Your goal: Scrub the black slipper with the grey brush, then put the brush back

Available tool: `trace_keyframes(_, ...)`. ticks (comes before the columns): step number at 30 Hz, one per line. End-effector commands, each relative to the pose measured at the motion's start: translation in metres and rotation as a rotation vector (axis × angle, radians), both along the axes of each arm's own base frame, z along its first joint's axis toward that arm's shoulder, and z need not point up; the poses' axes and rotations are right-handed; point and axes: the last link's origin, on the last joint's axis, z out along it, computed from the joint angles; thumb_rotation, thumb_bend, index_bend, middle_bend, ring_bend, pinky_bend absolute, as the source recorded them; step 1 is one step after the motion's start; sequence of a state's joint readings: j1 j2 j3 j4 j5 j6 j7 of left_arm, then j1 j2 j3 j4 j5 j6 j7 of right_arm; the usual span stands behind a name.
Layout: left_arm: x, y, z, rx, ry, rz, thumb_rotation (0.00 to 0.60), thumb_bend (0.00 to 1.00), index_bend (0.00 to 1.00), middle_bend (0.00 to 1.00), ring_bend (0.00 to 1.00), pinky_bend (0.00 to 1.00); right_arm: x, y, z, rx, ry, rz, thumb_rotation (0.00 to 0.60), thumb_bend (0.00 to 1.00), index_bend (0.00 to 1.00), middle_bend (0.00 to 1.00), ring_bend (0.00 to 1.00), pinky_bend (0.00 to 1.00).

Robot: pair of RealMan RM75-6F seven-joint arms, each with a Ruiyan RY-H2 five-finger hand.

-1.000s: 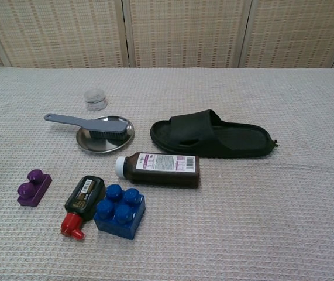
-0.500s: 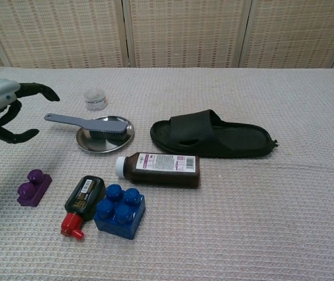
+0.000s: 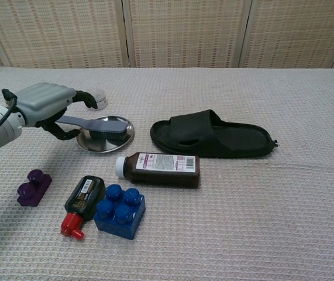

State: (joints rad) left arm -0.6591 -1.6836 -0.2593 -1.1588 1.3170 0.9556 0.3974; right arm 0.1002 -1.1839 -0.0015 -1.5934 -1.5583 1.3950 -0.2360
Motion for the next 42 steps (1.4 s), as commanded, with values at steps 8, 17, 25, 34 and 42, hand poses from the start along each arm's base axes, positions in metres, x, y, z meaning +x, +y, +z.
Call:
trace_keyframes(8,0.01,0.014,-0.023,-0.015,0.06,0.009,0.6,0.38,0.21,0.19,0.8,1.0,-0.001,-0.001,0.0,0.003,0.002,-0.01,0.6,0.25,0.0,0.0,0.0,0.0)
trace_keyframes(17,0.007,0.021,-0.03,-0.014,0.093,0.021,0.6,0.38,0.25,0.24,0.81,1.0,-0.002,-0.002,-0.001,0.007,0.003,-0.015,0.6,0.25,0.0,0.0,0.0,0.0)
trace_keyframes(25,0.009,0.026,-0.035,-0.013,0.106,0.017,0.6,0.38,0.25,0.26,0.81,1.0,-0.002,-0.003,-0.001,0.006,0.004,-0.017,0.6,0.25,0.0,0.0,0.0,0.0)
trace_keyframes(34,0.013,0.028,-0.036,0.003,0.107,0.003,0.6,0.38,0.38,0.43,0.81,1.0,-0.002,-0.003,-0.002,0.009,0.006,-0.019,0.6,0.25,0.0,0.0,0.0,0.0)
trace_keyframes(42,0.014,0.026,-0.033,0.018,0.103,-0.013,0.6,0.37,0.45,0.51,0.81,1.0,-0.002,-0.003,-0.003,0.016,0.008,-0.015,0.6,0.25,0.0,0.0,0.0,0.0)
